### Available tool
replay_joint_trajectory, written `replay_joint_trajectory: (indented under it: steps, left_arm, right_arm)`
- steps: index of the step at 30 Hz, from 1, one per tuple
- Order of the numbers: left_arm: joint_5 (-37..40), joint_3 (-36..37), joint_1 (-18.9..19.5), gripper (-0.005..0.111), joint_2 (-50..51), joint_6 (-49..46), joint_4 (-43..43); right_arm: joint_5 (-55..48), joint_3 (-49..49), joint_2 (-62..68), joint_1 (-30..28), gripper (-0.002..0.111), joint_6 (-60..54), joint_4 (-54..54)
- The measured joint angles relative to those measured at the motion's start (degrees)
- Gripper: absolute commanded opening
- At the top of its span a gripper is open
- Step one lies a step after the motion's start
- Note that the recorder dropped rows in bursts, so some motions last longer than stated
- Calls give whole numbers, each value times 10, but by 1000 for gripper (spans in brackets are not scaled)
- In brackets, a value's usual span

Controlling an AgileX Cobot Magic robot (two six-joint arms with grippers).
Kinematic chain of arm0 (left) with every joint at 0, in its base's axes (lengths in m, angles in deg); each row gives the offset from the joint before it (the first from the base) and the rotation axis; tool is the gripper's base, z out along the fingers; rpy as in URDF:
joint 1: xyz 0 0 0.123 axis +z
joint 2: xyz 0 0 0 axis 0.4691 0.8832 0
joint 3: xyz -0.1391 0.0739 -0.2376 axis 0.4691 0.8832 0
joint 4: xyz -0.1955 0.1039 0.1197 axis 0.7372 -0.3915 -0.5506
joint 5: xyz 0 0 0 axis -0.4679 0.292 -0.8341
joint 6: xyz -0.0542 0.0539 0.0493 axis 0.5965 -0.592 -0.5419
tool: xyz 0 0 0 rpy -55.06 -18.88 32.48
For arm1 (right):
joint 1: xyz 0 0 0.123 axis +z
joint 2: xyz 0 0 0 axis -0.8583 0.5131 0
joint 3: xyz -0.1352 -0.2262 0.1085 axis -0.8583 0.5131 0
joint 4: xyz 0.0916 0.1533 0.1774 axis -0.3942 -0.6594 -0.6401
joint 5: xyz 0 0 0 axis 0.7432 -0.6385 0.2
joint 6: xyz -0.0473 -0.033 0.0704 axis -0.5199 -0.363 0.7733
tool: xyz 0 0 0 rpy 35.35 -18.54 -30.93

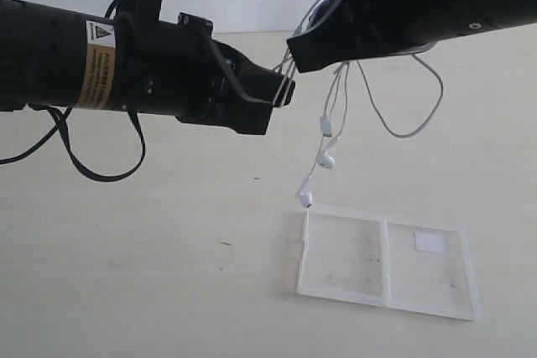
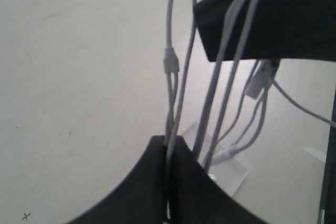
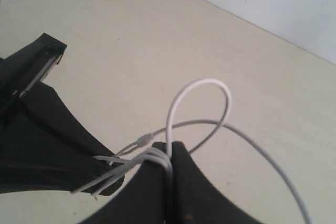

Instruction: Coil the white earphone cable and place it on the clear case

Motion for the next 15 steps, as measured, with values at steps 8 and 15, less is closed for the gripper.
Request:
replay_joint_trajectory:
  steps: [8,15]
  left_arm:
    - [-12,10,0,52,4,0,-39]
    - [-37,11,0,55,6,0,-48]
  right_arm:
    - [-5,0,-4,0,0,-9,-1]
    - [-19,-3,-7,-1,0,-34,-16]
